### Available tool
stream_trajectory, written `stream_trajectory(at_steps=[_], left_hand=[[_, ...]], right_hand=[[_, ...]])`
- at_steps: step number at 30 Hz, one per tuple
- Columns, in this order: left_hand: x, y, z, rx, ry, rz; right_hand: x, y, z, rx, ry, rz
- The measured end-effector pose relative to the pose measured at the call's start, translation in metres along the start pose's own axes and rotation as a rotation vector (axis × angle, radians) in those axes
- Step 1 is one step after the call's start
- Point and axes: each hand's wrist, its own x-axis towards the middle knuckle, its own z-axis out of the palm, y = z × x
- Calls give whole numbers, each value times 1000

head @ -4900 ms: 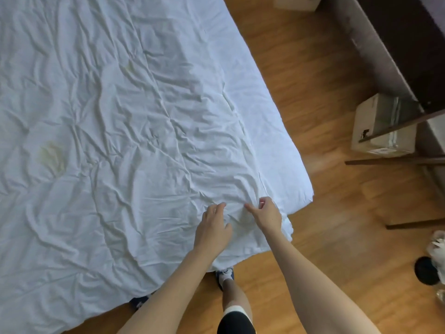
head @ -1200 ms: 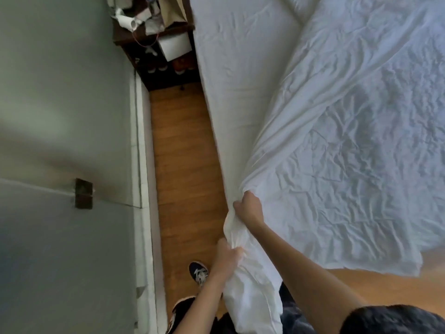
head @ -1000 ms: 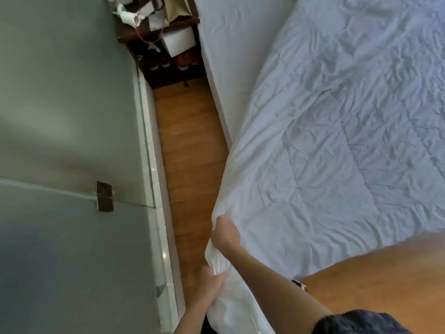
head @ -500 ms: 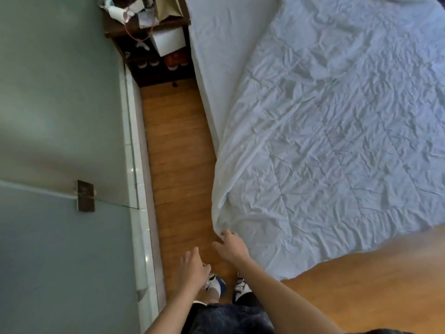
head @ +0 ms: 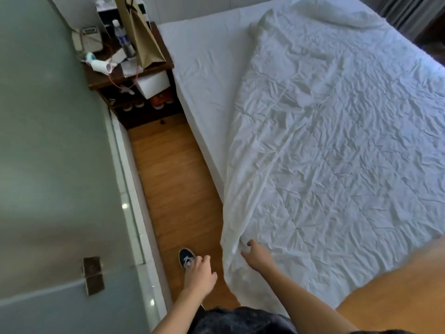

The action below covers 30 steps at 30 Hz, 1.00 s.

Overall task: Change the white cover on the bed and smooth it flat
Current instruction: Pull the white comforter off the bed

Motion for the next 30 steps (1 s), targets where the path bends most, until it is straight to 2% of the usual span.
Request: stream_trajectory(at_steps=[9,15,22,26,30], left_hand=[[87,-65,-179,171,38,69],[156,-58,-257,242,-101,115],[273,-15,-341,332,-230,120],[352,30,-387,405,-273,89],[431,84,-423,415,-262,146]], right_hand=[[42,-135,-45,137,30,-3],[97,-163,-83,145,-86,42],[223,-168,-154,323,-147,183],[313,-158,-218,515,-26,315],[389,-136,-297,707,384,449]])
